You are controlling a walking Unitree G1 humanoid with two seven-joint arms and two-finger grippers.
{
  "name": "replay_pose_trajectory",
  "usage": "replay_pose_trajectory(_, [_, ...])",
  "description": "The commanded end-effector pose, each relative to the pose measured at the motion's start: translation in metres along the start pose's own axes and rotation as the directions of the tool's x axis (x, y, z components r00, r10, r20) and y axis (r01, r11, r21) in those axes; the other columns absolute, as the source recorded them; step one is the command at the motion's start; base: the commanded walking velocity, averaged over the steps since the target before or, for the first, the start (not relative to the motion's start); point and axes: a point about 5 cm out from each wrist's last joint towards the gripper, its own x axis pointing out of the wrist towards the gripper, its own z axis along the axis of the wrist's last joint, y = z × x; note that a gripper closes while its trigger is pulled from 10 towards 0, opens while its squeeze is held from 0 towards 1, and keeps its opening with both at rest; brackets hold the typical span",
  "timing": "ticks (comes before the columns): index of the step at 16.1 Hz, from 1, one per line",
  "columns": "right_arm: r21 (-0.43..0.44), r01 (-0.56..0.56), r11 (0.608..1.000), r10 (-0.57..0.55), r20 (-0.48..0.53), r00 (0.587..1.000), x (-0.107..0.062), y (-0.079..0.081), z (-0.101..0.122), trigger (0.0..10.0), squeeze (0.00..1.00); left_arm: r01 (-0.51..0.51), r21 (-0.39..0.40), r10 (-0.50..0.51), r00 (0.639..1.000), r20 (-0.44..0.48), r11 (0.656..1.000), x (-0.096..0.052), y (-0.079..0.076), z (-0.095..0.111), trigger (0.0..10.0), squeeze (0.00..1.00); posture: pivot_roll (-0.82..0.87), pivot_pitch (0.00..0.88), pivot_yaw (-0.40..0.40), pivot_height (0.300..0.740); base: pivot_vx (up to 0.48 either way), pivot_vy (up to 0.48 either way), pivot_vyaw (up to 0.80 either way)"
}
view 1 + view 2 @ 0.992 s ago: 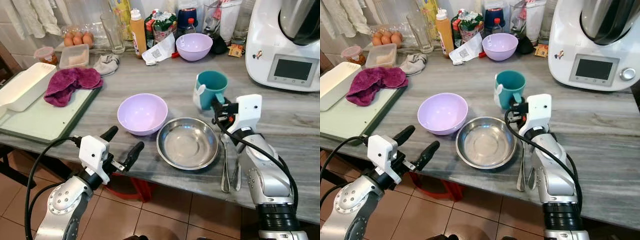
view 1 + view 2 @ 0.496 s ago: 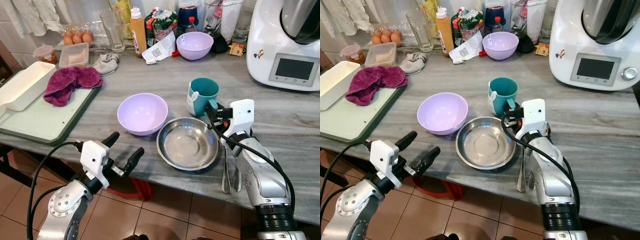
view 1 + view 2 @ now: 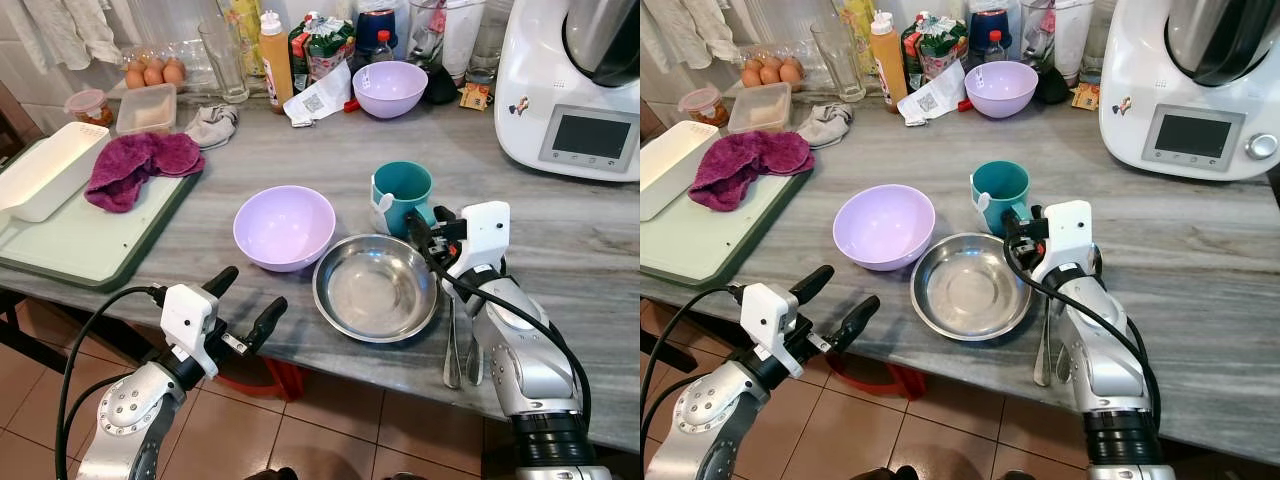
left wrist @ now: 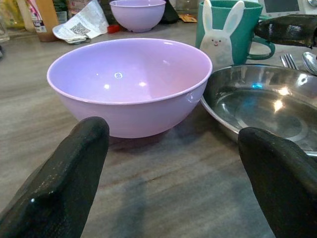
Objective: Setting the table
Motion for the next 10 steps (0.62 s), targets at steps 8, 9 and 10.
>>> replay_pose_trajectory(8, [-0.012, 0.026, 1.0, -0.024, 0.107, 0.994, -0.002, 0.006, 0.021, 10.0, 1.0, -0.004, 0.007, 0.004, 1.0, 0.004, 1.0, -0.001, 0.004, 0.0, 10.0, 0.0, -0.14, 0.155, 0.082, 0.74, 0.0, 0.0, 0.0])
replay_pose_trajectory(9, [-0.008, 0.029, 1.0, -0.028, 0.114, 0.993, -0.003, 0.006, 0.023, 10.0, 1.0, -0.009, 0.008, 0.009, 1.0, 0.006, 1.0, 0.0, 0.004, -0.001, 10.0, 0.0, -0.14, 0.155, 0.082, 0.74, 0.0, 0.0, 0.0])
replay_pose_trajectory(10, [-0.006, 0.034, 0.999, -0.033, 0.121, 0.992, -0.003, 0.006, 0.025, 10.0, 1.0, -0.022, 0.01, 0.022, 1.0, 0.01, 1.0, 0.0, 0.005, -0.001, 10.0, 0.0, -0.14, 0.154, 0.081, 0.74, 0.0, 0.0, 0.0])
